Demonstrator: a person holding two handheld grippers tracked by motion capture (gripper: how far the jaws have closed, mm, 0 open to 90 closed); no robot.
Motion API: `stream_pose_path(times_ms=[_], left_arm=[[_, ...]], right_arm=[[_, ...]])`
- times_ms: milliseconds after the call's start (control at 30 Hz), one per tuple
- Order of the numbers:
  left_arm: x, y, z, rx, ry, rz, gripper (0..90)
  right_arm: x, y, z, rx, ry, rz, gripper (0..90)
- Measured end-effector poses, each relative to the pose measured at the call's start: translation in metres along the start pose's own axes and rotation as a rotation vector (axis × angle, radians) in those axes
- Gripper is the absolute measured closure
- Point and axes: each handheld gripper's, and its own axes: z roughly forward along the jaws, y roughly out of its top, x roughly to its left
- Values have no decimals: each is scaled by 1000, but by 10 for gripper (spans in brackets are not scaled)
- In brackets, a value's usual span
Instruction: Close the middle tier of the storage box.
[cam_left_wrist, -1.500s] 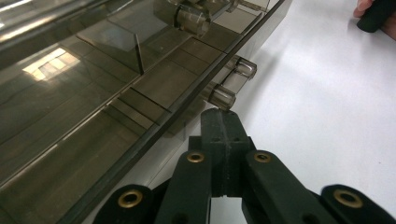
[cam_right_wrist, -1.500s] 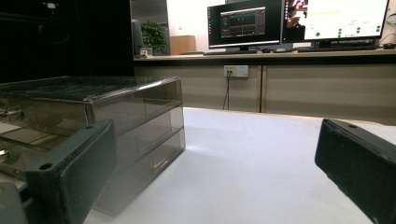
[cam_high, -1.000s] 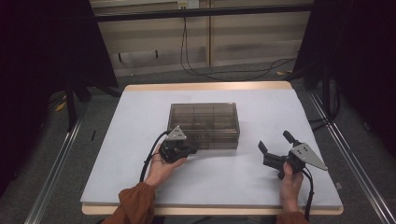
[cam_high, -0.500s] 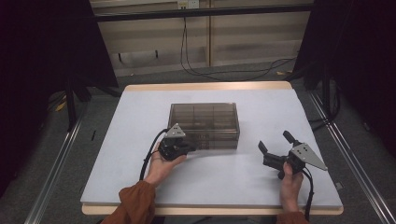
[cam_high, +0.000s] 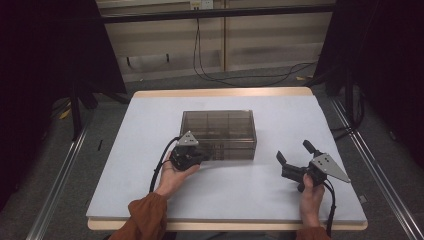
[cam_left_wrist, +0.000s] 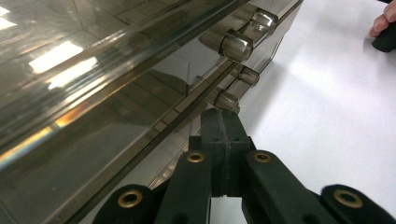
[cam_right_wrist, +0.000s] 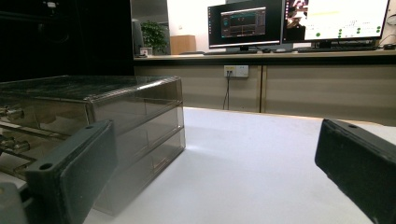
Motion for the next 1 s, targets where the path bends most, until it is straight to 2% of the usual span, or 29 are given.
stream_pose_path(times_ms=[300, 333, 700, 800, 1000], left_arm=[[1, 1, 1, 2, 13, 2, 900], [1, 1, 2, -9, 9, -4, 900], [1, 1, 3, -4, 12, -6, 900], [1, 0, 4, 11, 11, -5, 900], [-2, -1, 3, 20, -5, -4, 846]], right_arm=[[0, 0, 0, 1, -1, -1, 0], [0, 0, 0, 0, 0, -1, 0], [0, 0, 0, 0, -2, -1, 0], [0, 0, 0, -1, 0, 0, 0], [0, 0, 0, -1, -1, 1, 0]])
